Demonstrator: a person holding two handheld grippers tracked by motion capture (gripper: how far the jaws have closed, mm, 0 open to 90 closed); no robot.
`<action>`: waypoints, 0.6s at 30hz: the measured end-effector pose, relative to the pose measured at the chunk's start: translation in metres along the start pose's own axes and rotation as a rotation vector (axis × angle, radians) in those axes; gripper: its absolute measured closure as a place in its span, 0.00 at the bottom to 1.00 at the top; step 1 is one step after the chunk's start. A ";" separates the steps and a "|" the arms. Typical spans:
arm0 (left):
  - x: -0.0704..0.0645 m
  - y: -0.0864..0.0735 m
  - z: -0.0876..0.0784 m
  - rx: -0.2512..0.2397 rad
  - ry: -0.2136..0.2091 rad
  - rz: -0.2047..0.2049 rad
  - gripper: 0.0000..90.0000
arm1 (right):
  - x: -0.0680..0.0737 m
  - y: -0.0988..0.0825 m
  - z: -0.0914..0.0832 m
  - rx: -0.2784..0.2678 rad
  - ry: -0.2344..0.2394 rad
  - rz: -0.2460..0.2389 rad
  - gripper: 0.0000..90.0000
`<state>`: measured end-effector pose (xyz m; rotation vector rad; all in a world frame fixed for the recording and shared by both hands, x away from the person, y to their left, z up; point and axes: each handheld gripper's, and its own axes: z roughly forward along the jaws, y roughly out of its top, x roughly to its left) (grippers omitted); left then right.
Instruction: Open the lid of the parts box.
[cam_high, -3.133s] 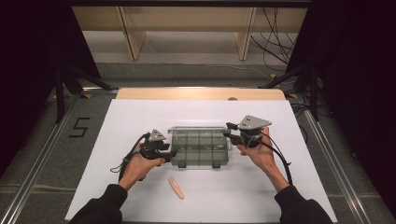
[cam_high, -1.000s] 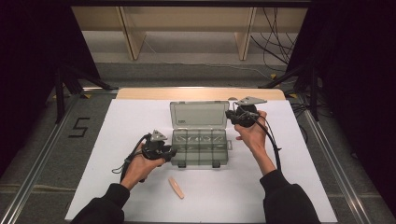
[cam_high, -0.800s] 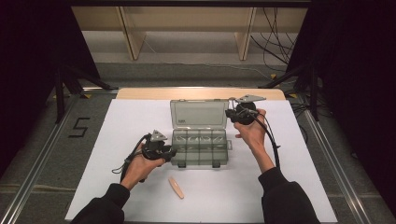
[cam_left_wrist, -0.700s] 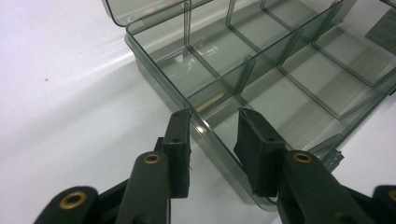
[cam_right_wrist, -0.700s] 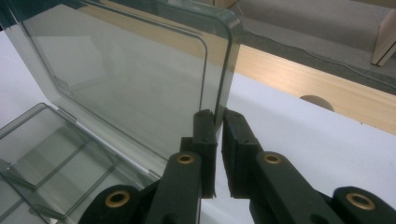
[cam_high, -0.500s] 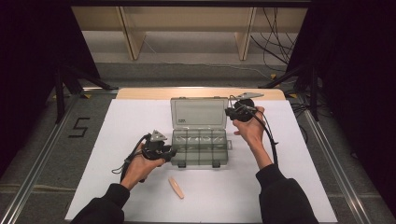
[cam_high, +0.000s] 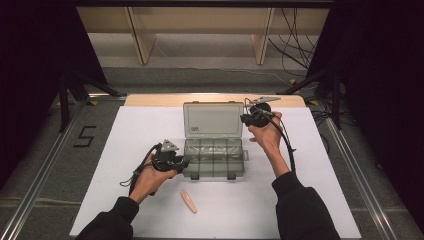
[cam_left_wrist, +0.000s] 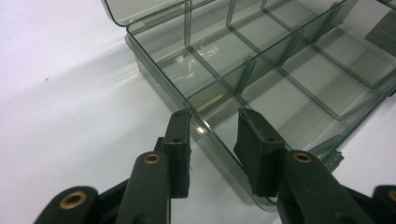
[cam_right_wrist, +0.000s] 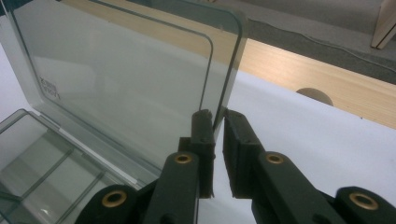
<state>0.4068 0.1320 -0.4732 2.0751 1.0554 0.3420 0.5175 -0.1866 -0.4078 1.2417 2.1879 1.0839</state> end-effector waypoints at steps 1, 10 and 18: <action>0.001 0.000 0.000 0.006 -0.003 0.005 0.72 | 0.001 0.000 0.000 0.014 -0.007 0.018 0.92; 0.002 0.001 -0.003 0.041 0.012 0.038 0.72 | -0.006 0.001 0.008 0.012 -0.001 0.027 0.92; 0.002 0.001 -0.003 0.050 0.013 0.034 0.72 | -0.008 0.002 0.011 0.007 0.004 0.052 0.93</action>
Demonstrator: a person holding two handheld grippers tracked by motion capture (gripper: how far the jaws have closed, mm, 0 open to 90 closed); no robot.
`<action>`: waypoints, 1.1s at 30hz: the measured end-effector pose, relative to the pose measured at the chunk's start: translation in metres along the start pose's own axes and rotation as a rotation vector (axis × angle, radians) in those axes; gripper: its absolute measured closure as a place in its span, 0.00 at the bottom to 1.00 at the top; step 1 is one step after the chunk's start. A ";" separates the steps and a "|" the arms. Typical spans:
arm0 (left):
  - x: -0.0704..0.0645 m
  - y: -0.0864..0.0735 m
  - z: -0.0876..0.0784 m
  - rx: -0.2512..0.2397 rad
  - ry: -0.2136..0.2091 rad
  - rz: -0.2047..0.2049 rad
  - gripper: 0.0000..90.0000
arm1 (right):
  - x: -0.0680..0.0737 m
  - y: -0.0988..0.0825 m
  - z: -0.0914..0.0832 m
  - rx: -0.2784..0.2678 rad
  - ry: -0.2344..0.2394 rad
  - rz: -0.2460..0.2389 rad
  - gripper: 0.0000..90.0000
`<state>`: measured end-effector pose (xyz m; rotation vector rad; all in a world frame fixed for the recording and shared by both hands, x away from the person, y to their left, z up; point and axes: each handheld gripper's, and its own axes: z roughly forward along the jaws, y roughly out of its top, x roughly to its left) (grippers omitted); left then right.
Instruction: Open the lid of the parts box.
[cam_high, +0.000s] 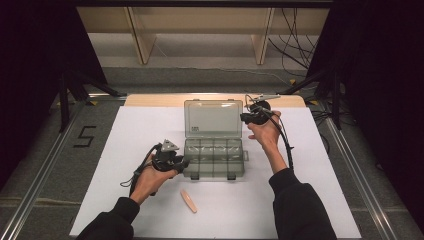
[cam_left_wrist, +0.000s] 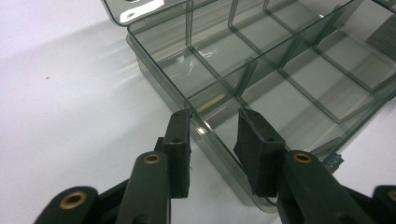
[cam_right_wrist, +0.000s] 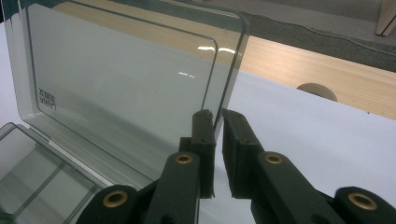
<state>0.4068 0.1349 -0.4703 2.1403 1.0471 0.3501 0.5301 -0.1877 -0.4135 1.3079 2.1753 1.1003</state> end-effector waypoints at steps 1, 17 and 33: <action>0.000 0.000 0.000 -0.006 -0.002 0.000 0.72 | 0.000 0.000 0.000 0.001 0.000 0.002 0.93; 0.000 0.000 0.001 -0.010 -0.004 -0.022 0.72 | 0.000 -0.001 0.002 0.015 -0.007 0.041 0.92; -0.002 0.000 0.003 -0.026 -0.003 -0.066 0.69 | 0.010 0.001 -0.002 -0.005 0.022 0.009 0.79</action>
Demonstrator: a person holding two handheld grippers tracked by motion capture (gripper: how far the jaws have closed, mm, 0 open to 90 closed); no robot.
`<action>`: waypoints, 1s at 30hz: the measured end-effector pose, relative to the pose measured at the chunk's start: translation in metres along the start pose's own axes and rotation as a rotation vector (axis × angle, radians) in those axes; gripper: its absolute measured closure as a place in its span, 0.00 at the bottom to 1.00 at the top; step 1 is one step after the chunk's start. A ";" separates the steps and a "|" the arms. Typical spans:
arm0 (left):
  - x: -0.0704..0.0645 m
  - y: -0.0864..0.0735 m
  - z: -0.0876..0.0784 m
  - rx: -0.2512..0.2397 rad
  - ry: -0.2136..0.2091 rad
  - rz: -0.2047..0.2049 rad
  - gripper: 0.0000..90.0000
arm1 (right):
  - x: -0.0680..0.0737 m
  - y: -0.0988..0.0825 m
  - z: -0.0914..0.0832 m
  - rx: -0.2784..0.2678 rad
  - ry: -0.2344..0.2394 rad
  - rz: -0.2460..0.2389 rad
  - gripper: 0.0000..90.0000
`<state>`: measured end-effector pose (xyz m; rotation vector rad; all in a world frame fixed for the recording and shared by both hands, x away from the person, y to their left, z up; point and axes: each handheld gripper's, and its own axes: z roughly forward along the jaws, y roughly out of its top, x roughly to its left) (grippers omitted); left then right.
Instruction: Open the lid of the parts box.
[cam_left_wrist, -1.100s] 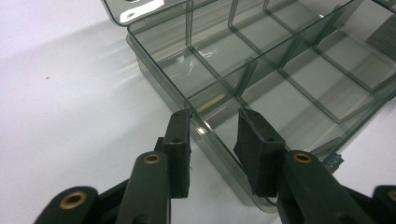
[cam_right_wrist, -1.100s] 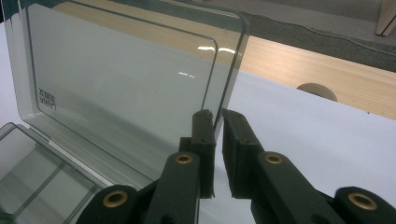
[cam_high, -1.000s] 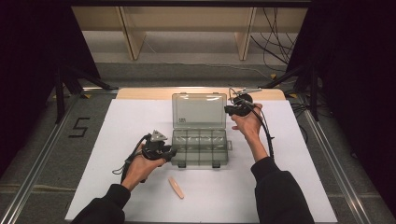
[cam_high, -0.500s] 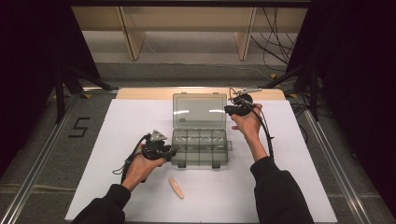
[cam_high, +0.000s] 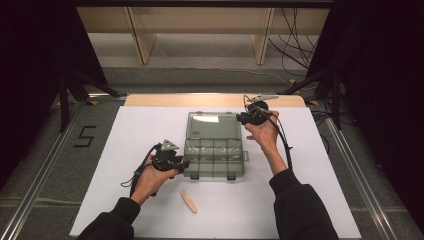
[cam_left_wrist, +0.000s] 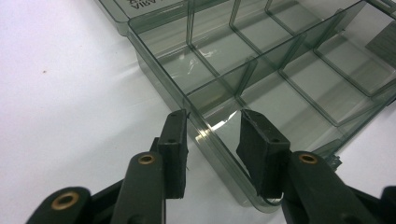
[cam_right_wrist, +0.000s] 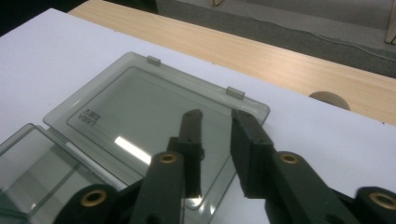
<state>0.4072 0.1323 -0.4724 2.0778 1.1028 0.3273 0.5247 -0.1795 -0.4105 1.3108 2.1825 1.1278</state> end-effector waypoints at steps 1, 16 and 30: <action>0.000 0.000 0.000 -0.002 -0.003 -0.002 0.68 | 0.000 0.000 0.000 -0.012 0.006 -0.013 0.77; 0.001 0.003 -0.011 -0.098 -0.010 -0.027 0.50 | 0.025 0.002 -0.027 -0.064 0.077 -0.100 0.49; -0.002 0.004 -0.037 -0.244 -0.031 -0.015 0.38 | 0.044 -0.007 -0.049 -0.088 0.143 -0.142 0.40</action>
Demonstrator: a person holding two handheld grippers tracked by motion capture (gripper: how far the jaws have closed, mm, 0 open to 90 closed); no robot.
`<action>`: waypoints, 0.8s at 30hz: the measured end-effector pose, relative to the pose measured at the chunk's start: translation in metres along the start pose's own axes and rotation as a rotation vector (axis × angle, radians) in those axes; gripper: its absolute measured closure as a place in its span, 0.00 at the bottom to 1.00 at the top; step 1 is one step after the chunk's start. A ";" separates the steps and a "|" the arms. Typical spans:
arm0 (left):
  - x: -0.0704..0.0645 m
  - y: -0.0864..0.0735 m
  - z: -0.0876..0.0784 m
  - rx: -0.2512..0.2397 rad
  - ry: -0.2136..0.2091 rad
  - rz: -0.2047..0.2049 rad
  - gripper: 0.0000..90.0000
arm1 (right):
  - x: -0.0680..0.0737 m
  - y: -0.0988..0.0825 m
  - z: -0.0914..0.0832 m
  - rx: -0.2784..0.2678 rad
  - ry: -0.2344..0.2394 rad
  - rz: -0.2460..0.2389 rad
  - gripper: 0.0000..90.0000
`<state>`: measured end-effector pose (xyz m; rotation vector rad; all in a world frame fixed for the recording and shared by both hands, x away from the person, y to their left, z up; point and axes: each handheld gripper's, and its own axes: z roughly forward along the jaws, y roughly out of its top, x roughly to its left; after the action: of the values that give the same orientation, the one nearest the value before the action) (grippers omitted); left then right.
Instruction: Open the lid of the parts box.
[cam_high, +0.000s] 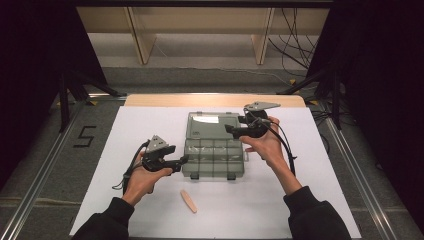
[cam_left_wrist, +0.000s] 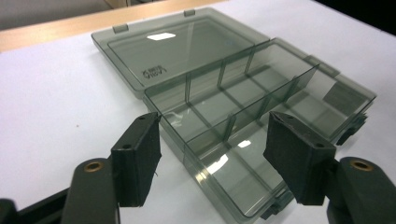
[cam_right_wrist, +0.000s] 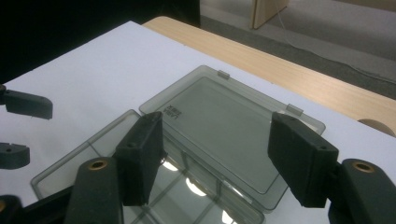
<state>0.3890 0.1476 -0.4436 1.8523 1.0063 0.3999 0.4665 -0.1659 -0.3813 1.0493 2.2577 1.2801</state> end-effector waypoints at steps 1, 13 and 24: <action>0.000 0.000 -0.002 -0.006 -0.005 0.004 0.38 | 0.002 0.001 -0.002 0.002 0.000 0.002 0.39; -0.010 0.001 -0.019 -0.093 -0.019 0.043 0.33 | 0.026 -0.003 -0.014 0.044 0.025 -0.059 0.33; -0.017 -0.001 -0.032 -0.134 -0.028 0.066 0.31 | 0.053 -0.006 -0.018 0.078 0.051 -0.131 0.32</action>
<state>0.3573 0.1533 -0.4266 1.7687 0.8795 0.4685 0.4177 -0.1389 -0.3736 0.8880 2.3889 1.1864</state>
